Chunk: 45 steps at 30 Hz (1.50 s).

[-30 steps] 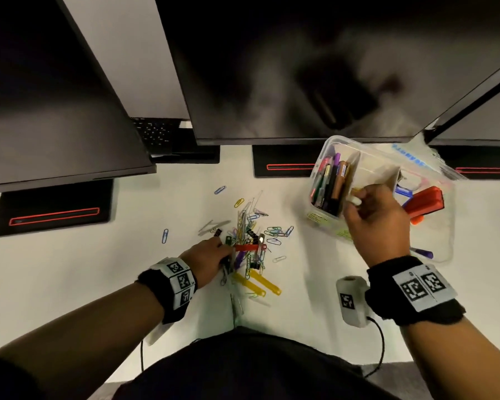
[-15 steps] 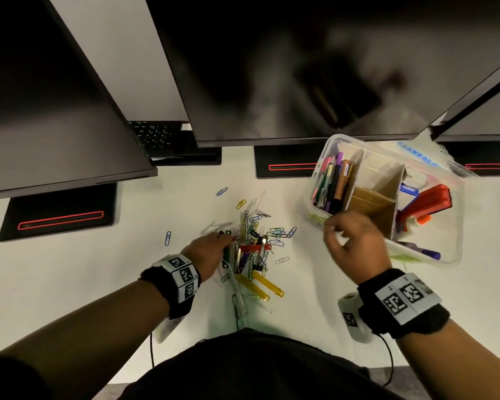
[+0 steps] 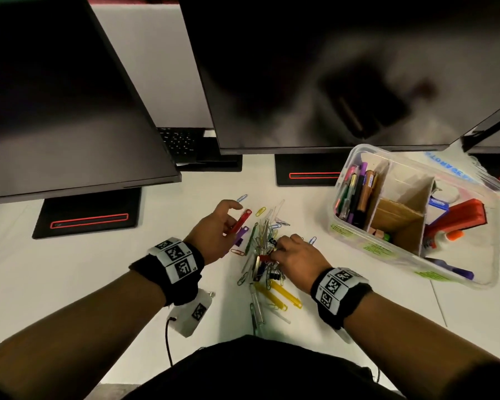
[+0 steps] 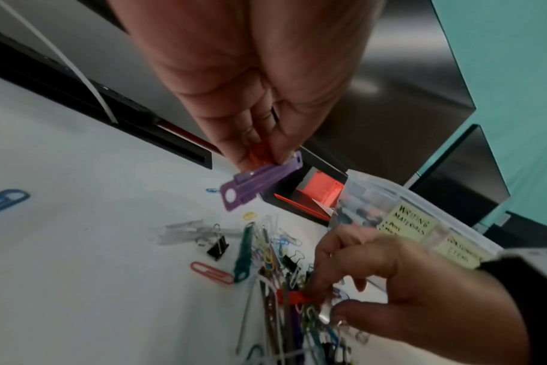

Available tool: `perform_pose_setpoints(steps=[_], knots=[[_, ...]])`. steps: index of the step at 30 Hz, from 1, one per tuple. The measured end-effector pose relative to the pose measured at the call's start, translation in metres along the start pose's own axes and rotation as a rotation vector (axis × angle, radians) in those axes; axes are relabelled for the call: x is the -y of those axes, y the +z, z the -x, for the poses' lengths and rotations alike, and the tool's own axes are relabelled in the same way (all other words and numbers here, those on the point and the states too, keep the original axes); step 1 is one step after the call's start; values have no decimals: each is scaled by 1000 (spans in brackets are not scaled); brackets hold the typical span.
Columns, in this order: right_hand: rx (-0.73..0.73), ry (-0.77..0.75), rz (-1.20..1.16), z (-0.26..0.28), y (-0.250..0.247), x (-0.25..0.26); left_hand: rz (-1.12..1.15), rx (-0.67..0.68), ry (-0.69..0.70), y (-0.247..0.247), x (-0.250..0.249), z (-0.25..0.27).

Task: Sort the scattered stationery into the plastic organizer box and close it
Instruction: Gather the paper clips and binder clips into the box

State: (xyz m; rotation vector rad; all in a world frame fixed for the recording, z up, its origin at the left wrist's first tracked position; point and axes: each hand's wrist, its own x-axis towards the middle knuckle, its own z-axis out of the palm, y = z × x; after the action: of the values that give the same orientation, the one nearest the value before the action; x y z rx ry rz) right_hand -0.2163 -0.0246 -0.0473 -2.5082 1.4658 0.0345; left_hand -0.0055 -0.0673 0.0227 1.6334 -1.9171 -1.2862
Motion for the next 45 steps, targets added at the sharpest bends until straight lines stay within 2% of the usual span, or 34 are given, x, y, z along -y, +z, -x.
perform_pose_setpoints(steps=[4,6,11,15,23,26,30,36,39,42,44,45], knots=[[-11,66,6,0,3,-4,32,29,-57,-2,2,-3],[-44,103,-93,4,1,-7,37,59,-110,-1,7,-7],[-99,424,-627,11,-22,-9,103,113,-188,1,15,-16],[-187,592,-1059,18,-35,-10,268,168,-225,8,11,-20],[-303,571,-1488,25,-70,-16,465,192,-258,25,-25,-33],[-304,559,-1457,25,-74,-19,526,169,-273,34,-40,-37],[-216,580,-1322,24,-67,-18,603,127,-353,45,-44,-37],[-122,562,-1032,35,-53,-22,549,59,-432,46,-27,-30],[-74,570,-950,43,-46,-25,359,74,-390,35,-12,-29],[-14,628,-1038,45,-42,-25,78,95,-344,25,1,-27],[-73,714,-1041,42,-39,-24,-64,108,-321,22,4,-24],[-103,759,-971,39,-38,-25,-133,114,-311,21,6,-23]])
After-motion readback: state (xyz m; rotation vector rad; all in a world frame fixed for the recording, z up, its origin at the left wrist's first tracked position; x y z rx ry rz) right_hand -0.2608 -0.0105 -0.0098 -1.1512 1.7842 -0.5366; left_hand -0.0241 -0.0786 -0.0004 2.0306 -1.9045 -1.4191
